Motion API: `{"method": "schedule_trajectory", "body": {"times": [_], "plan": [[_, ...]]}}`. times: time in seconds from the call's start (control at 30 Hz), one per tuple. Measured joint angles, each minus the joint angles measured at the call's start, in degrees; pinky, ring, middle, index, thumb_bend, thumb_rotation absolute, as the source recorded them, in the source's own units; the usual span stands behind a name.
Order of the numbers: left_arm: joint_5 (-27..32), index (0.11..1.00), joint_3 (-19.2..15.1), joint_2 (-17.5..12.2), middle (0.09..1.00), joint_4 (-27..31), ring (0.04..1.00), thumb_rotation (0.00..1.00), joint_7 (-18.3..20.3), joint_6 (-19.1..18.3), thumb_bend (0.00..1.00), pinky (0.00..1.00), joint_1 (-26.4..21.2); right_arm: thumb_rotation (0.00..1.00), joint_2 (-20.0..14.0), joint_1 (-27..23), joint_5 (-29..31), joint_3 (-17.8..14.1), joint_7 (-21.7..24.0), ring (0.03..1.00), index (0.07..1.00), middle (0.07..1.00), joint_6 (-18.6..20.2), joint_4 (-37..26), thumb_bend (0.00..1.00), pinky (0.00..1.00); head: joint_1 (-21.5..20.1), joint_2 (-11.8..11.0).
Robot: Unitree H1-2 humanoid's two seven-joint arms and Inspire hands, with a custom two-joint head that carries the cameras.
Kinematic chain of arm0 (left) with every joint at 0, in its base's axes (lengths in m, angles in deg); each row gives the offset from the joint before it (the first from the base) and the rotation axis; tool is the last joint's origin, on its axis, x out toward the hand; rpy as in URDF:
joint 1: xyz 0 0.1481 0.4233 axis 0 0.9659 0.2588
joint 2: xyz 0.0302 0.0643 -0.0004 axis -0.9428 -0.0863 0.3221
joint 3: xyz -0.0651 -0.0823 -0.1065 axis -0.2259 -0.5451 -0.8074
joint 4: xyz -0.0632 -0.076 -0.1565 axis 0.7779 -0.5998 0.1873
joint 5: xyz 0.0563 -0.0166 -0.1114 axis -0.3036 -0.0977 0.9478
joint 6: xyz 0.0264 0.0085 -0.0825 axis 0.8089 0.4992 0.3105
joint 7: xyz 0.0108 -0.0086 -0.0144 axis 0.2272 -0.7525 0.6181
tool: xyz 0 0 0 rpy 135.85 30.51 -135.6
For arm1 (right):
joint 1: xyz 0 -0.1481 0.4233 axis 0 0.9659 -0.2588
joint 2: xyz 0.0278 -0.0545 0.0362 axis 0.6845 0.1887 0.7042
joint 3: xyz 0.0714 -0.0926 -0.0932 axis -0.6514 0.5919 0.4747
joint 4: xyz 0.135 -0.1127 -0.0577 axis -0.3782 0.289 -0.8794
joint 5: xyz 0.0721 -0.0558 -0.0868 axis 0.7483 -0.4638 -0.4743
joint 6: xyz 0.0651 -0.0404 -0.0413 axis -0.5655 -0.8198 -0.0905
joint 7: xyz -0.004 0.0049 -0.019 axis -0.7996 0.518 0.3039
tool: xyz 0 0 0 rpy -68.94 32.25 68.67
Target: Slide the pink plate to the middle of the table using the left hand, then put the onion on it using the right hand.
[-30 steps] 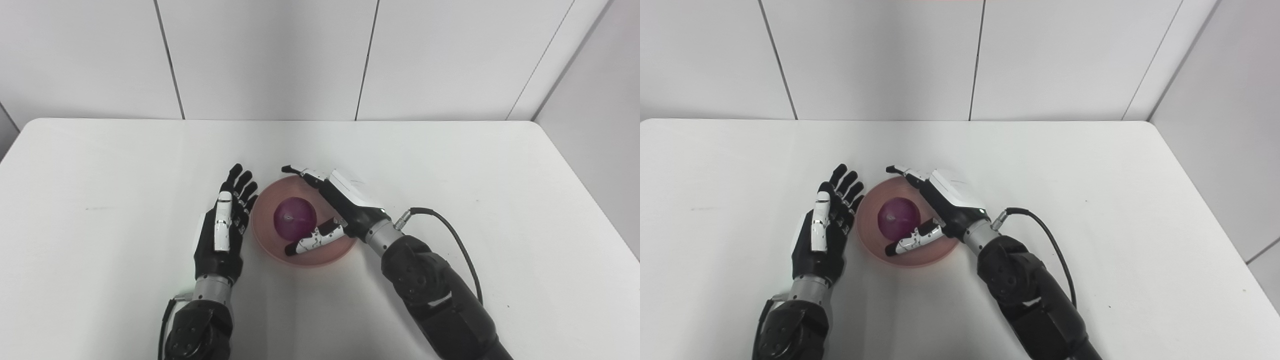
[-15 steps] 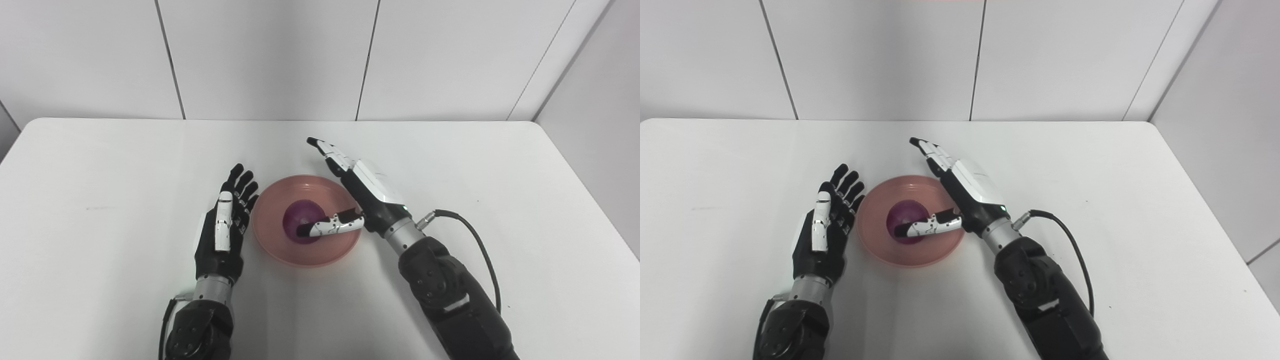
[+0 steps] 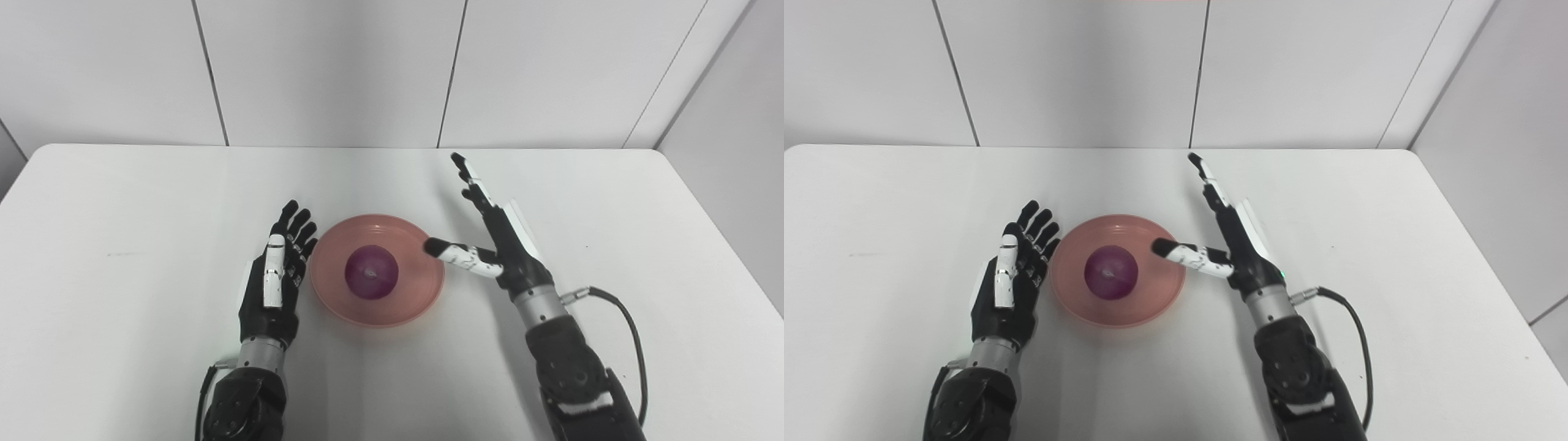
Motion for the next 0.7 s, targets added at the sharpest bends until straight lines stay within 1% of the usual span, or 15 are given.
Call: {"method": "schedule_trajectory", "body": {"times": [0.03,0.07,0.13,0.17,0.2,0.27,0.33,0.37,0.4,0.43,0.47,0.53,0.57,0.7], "plan": [[0.0,0.919,-0.1,0.0,0.94,0.0,0.935,1.0,0.0,0.0,0.45,0.93,0.0,1.0,0.5,0.5,0.4,-0.6,-0.2,0.986,1.0,1.0,0.1,-0.1,0.89,0.88,-0.1,0.0],[0.0,0.919,-0.1,0.0,0.939,-0.1,0.935,1.0,0.0,0.0,0.45,0.93,0.0,1.0,1.2,1.0,2.2,-1.6,-0.2,0.991,1.0,1.0,0.2,-0.1,0.85,0.87,-0.2,-0.1],[0.0,0.918,0.0,0.0,0.939,-0.1,0.936,1.0,0.0,0.0,0.44,0.94,0.0,1.0,2.7,1.6,5.3,-3.2,-0.5,0.985,1.0,1.0,0.2,-0.1,0.78,0.86,-0.2,-0.1],[0.0,0.918,0.0,0.0,0.939,-0.1,0.936,1.0,0.0,0.0,0.44,0.94,0.0,1.0,3.4,1.9,6.5,-3.7,-0.7,0.984,1.0,1.0,0.2,-0.1,0.78,0.86,-0.2,-0.1],[0.0,0.918,0.0,0.0,0.939,-0.1,0.935,1.0,0.0,0.0,0.45,0.94,0.0,1.0,3.8,2.1,7.3,-4.0,-0.9,0.988,1.0,1.0,0.2,-0.1,0.75,0.88,-0.2,0.0],[0.0,0.923,0.0,0.0,0.942,-0.1,0.937,1.0,0.1,0.0,0.45,0.94,0.0,1.0,4.4,2.3,10.0,-4.8,-0.7,0.998,1.0,1.0,0.3,-0.1,0.73,0.96,-0.2,0.0],[0.0,0.926,0.1,0.0,0.944,-0.1,0.939,1.0,0.1,0.0,0.45,0.94,0.0,1.0,5.3,2.4,12.9,-6.1,-0.7,1.0,1.0,1.0,2.1,-0.4,0.65,0.99,-0.1,0.0],[0.0,0.924,0.1,0.0,0.943,-0.1,0.938,1.0,0.1,0.0,0.45,0.94,0.0,1.0,5.8,2.5,13.8,-6.6,-0.8,1.0,1.0,1.0,3.6,-0.6,0.57,0.99,-0.1,-0.1],[0.0,0.922,0.1,0.0,0.942,-0.1,0.937,1.0,0.1,0.0,0.45,0.94,0.0,1.0,6.2,2.8,14.3,-6.9,-0.8,1.0,1.0,1.0,4.7,-0.9,0.48,1.0,-0.1,0.0],[0.0,0.922,0.1,0.0,0.942,-0.1,0.936,1.0,0.1,0.0,0.45,0.94,0.0,1.0,6.6,3.2,15.0,-7.1,-0.9,1.0,1.0,1.0,5.7,-1.2,0.47,1.0,-0.1,0.0],[0.0,0.921,0.1,0.0,0.941,-0.1,0.935,1.0,0.1,0.0,0.45,0.94,0.0,1.0,6.8,3.6,15.7,-7.2,-0.9,1.0,1.0,1.0,6.3,-1.5,0.43,1.0,-0.1,0.0],[0.0,0.921,0.1,0.0,0.94,-0.1,0.935,1.0,0.1,0.0,0.45,0.94,0.0,1.0,7.3,4.4,16.7,-7.3,-0.9,1.0,1.0,1.0,6.5,-1.4,0.39,1.0,-0.1,0.0],[0.0,0.921,0.1,0.0,0.941,-0.1,0.936,1.0,0.1,0.0,0.45,0.94,0.0,1.0,7.4,4.7,17.1,-7.3,-0.9,1.0,1.0,1.0,6.5,-1.4,0.35,1.0,0.0,0.1],[0.0,0.926,0.1,0.0,0.946,-0.1,0.94,1.0,0.1,0.0,0.45,0.94,0.0,1.0,7.4,5.8,17.9,-7.2,-0.9,0.994,1.0,1.0,6.5,-1.3,0.24,1.0,0.1,0.1]]}}
